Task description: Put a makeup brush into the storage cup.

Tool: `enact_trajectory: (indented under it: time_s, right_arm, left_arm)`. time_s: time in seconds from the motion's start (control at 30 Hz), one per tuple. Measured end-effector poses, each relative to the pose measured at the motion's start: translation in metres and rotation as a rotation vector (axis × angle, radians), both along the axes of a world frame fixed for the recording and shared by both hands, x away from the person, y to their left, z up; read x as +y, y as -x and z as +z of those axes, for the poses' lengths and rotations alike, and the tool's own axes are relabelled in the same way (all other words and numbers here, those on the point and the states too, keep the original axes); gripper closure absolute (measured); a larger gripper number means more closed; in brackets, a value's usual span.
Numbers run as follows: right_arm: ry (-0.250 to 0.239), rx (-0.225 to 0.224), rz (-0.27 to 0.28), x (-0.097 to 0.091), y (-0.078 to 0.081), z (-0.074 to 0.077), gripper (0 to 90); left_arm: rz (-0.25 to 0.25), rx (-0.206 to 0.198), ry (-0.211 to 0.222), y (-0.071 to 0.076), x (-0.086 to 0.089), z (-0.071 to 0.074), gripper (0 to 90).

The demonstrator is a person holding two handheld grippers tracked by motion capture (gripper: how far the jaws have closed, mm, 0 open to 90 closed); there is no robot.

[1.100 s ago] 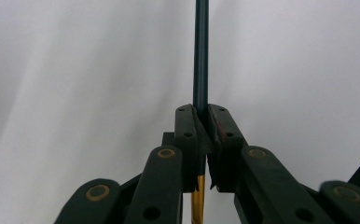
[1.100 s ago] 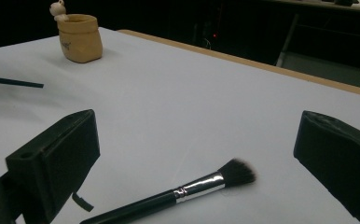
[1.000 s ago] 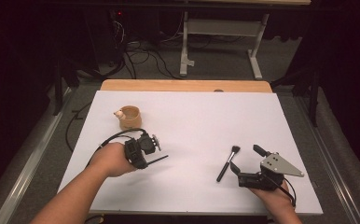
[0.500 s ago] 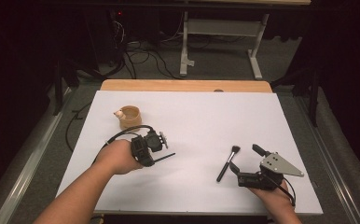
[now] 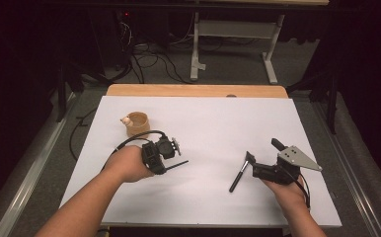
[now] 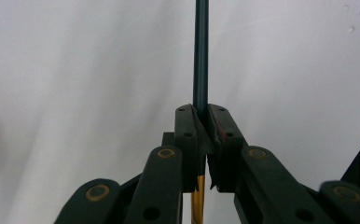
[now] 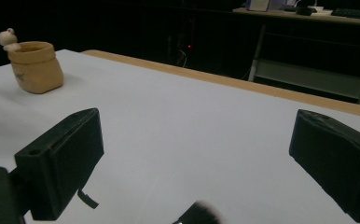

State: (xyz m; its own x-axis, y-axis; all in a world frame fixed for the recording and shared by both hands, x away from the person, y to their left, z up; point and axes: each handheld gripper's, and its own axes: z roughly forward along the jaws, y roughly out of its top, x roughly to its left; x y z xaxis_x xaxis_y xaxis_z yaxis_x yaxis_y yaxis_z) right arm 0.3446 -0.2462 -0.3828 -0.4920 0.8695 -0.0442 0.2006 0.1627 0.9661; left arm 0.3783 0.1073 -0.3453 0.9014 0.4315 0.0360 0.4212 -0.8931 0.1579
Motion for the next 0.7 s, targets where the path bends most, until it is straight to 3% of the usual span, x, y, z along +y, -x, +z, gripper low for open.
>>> enact_trajectory:
  time_s: [0.43,0.6,0.7]
  right_arm:
    - [0.062,0.0,-0.03,0.019,-0.027,0.005,8.6]
    - [0.116,-0.006,-0.045,0.027,-0.036,0.009,9.1]
    - [0.174,-0.043,-0.054,0.031,-0.036,0.009,9.1]
  left_arm:
    - [0.001,0.006,0.004,-0.004,-0.002,0.0,82.9]
    - [0.002,0.001,0.008,-0.004,-0.003,0.002,82.9]
    - [-0.011,0.006,-0.003,-0.003,-0.004,0.003,82.9]
